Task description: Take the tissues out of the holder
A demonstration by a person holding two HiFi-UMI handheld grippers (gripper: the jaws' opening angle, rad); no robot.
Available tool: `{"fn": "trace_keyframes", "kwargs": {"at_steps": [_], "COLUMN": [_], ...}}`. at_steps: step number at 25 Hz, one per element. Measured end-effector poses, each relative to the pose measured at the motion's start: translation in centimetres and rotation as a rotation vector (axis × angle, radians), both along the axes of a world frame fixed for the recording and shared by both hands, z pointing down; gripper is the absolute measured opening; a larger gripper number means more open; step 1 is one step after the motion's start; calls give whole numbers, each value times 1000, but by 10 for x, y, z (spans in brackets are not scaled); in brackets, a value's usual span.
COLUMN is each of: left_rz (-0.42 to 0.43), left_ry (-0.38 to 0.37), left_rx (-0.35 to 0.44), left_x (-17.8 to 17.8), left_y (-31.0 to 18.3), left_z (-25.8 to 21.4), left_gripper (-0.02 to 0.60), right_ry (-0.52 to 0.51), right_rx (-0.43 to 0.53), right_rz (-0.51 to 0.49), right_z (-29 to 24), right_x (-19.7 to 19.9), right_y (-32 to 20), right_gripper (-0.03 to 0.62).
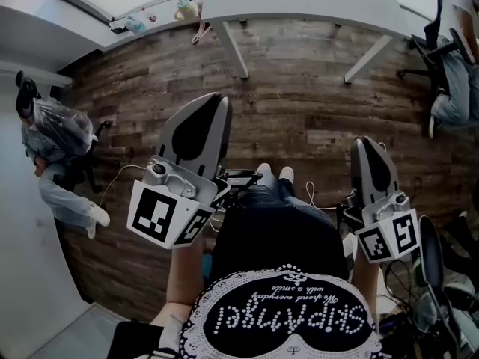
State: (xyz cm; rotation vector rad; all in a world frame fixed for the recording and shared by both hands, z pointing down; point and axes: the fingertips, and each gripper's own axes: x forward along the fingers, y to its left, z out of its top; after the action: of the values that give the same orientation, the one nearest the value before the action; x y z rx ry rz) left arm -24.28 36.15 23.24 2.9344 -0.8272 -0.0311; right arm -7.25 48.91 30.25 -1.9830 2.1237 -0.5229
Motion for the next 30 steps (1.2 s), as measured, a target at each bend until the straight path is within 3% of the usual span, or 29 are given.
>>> {"fn": "trace_keyframes", "kwargs": {"at_steps": [7, 15, 30], "left_rz": [9, 23, 38], "left_ry": [-32, -12, 33], "left_rx": [-35, -75, -89], "left_x": [41, 9, -6], "left_y": [-2, -33, -87], "left_z": [15, 10, 15], "left_gripper": [2, 2, 2], "right_ry": [74, 118, 122], "right_rx": [-95, -114, -133], "right_rz": [17, 43, 68], "right_z": [22, 4, 15], "right_x": [35, 10, -6], "right_y": [-10, -36, -84], "right_gripper": [11, 11, 11]}}
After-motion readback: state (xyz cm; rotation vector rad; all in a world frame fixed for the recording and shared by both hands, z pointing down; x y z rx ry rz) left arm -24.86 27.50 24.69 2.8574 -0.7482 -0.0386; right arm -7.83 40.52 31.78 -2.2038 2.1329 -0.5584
